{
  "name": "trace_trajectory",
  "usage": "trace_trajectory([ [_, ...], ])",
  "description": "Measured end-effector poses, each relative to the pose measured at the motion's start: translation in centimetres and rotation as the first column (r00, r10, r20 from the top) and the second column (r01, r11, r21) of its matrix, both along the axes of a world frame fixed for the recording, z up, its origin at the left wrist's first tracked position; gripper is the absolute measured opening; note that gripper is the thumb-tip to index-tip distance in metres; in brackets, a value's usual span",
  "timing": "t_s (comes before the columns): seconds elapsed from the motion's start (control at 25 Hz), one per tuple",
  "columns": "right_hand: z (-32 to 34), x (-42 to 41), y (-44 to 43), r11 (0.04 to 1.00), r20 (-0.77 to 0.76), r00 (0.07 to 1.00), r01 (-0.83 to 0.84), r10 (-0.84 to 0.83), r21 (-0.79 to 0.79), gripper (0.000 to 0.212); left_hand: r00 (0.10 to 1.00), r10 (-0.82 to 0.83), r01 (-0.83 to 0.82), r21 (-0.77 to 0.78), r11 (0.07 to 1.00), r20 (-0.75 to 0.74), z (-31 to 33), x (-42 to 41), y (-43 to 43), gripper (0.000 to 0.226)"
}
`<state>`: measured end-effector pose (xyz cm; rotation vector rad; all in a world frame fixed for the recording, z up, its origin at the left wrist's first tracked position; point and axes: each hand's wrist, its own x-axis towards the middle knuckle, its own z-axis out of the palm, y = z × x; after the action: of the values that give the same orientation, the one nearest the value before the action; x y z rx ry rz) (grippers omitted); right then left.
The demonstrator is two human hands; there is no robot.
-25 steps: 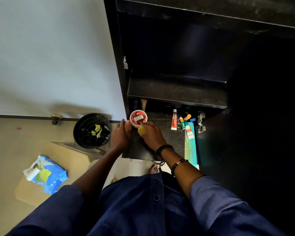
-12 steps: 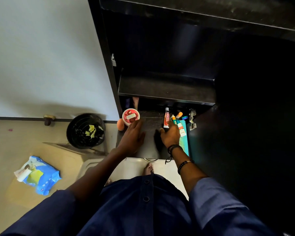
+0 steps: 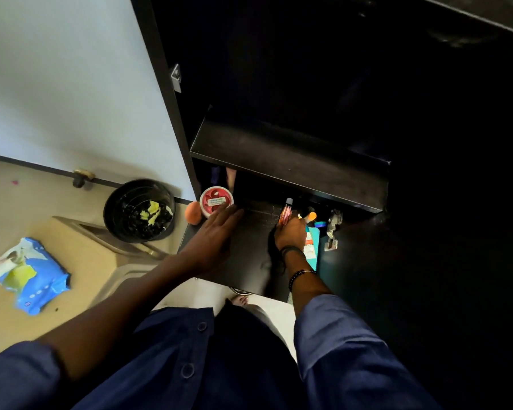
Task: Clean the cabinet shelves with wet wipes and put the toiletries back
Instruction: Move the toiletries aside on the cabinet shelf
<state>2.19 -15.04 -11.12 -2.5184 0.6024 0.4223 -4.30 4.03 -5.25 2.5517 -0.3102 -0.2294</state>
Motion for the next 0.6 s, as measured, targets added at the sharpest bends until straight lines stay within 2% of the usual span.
trace_trajectory([
  [0.12,-0.7,1.1,0.1,0.999,-0.026,1.0,-0.014,0.013,-0.051,0.03,1.0,0.018,-0.018,-0.001,1.0,-0.01,-0.4,-0.2,0.5,0.069],
  [0.24,-0.5,1.6,0.3,0.999,-0.044,0.998,0.039,-0.04,-0.02,0.031,0.999,0.02,-0.02,-0.001,1.0,-0.028,-0.8,-0.2,1.5,0.069],
  [0.36,0.0,1.7,2.1,0.987,0.001,0.999,0.039,-0.039,0.154,0.026,0.997,0.037,-0.037,-0.004,0.999,-0.063,-0.6,-0.2,2.4,0.066],
  [0.44,0.3,1.9,4.2,0.953,-0.011,1.0,0.026,-0.024,0.303,0.007,0.997,0.045,-0.047,-0.019,0.999,-0.065,-0.3,-0.2,2.7,0.064],
  [0.52,0.0,2.5,5.8,0.905,-0.067,0.997,0.066,-0.042,0.42,0.024,0.997,0.058,-0.06,-0.031,0.998,-0.056,-0.4,-0.3,3.1,0.064],
  [0.6,-0.1,3.0,7.0,0.867,-0.141,0.99,0.087,-0.019,0.491,0.028,0.996,0.067,-0.069,-0.036,0.997,-0.057,-0.5,-0.5,3.6,0.067],
])
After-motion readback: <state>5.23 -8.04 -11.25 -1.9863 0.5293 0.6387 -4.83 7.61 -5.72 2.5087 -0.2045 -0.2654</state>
